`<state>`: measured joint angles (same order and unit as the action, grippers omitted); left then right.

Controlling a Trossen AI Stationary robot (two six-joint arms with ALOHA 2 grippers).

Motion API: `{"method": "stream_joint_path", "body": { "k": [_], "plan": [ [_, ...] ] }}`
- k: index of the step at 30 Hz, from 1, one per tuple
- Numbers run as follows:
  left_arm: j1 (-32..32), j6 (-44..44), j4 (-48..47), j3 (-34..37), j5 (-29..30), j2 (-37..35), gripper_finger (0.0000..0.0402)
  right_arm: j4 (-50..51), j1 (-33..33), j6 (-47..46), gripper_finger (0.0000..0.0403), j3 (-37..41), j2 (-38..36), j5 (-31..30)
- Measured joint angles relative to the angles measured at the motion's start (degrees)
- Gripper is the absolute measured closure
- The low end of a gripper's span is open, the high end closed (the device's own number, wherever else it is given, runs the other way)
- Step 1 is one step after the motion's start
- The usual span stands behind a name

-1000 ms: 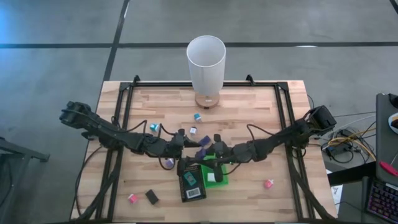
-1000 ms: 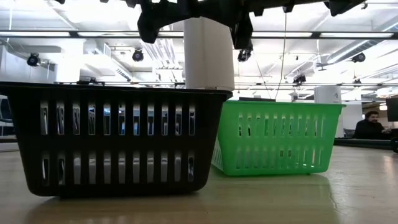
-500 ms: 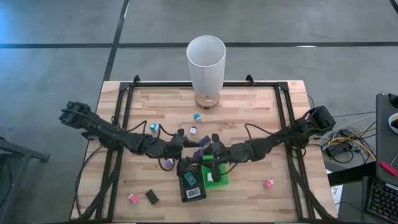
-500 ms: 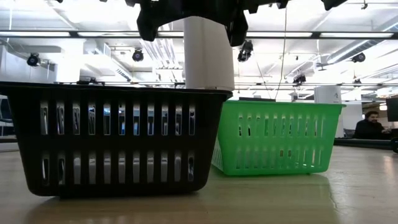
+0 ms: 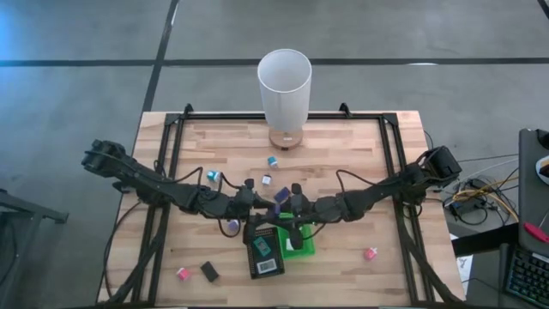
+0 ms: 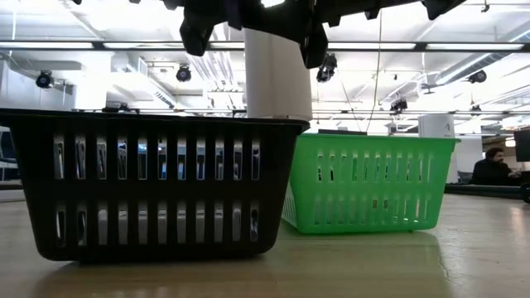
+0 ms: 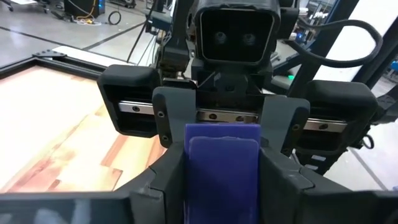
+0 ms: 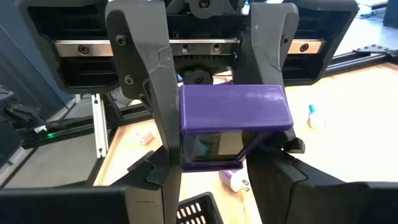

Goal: Pick & Place Office items
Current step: Put the right dark blue digital clock into the black bin

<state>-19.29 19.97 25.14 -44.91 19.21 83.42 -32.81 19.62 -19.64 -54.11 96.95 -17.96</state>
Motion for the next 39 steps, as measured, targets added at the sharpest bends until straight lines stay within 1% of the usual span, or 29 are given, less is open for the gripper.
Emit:
{"method": "stream_joint_path", "body": {
  "k": [5, 6, 8, 14, 16, 18, 22, 25, 30, 33, 37, 39],
  "plan": [
    [0.0, -0.1, -0.4, 0.0, -0.2, 0.0, 0.0251, 0.1, 0.0, 0.0, 0.0266, 0.0, 0.0, 0.0],
    [0.0, -0.2, -0.5, -0.1, -0.2, 0.0, 0.0251, 0.0, 0.0, -0.1, 0.0258, 0.0, 0.2, 0.0],
    [0.0, -0.2, -1.1, -0.1, 0.0, 0.0, 0.0251, -0.1, 0.0, -1.1, 0.0219, 0.0, 0.6, -0.2],
    [0.1, -0.7, -2.6, 0.2, 0.5, 0.1, 0.0251, 0.6, 0.1, -3.5, 0.0070, 0.0, 2.0, 0.0],
    [0.2, -0.7, -2.7, 0.2, 0.7, 0.1, 0.0251, 1.1, 0.2, -3.7, 0.0032, 0.0, 2.3, 0.5],
    [0.2, -0.7, -2.7, 0.2, 0.7, 0.1, 0.0251, 1.3, 0.2, -3.7, 0.0013, 0.0, 2.4, 0.5],
    [0.2, -0.9, -2.5, 0.2, 0.5, 0.1, 0.0251, 3.4, 0.3, -2.8, 0.0013, 0.0, 1.8, 0.5],
    [0.2, -1.4, -2.7, 0.2, 0.4, 0.1, 0.0251, 10.6, 0.6, -3.1, 0.0012, 0.0, 0.1, 0.5],
    [-0.2, -1.6, -3.5, 0.2, 0.2, 0.0, 0.0251, 35.5, 2.0, -10.7, 0.0012, 0.0, -5.9, 0.5],
    [-0.6, -1.5, -3.9, 0.1, 0.1, 0.0, 0.0251, 48.2, 3.6, -16.3, 0.0012, 0.0, -9.8, -0.4],
    [-1.8, -0.3, -4.3, 0.2, 0.1, 0.0, 0.0251, 59.7, 7.2, -22.2, 0.0011, 0.2, -14.6, -4.1],
    [-2.7, 0.6, -4.2, 0.2, 0.0, 0.0, 0.0251, 62.8, 9.0, -23.7, 0.0011, 0.3, -17.1, -7.4]
  ]
}}
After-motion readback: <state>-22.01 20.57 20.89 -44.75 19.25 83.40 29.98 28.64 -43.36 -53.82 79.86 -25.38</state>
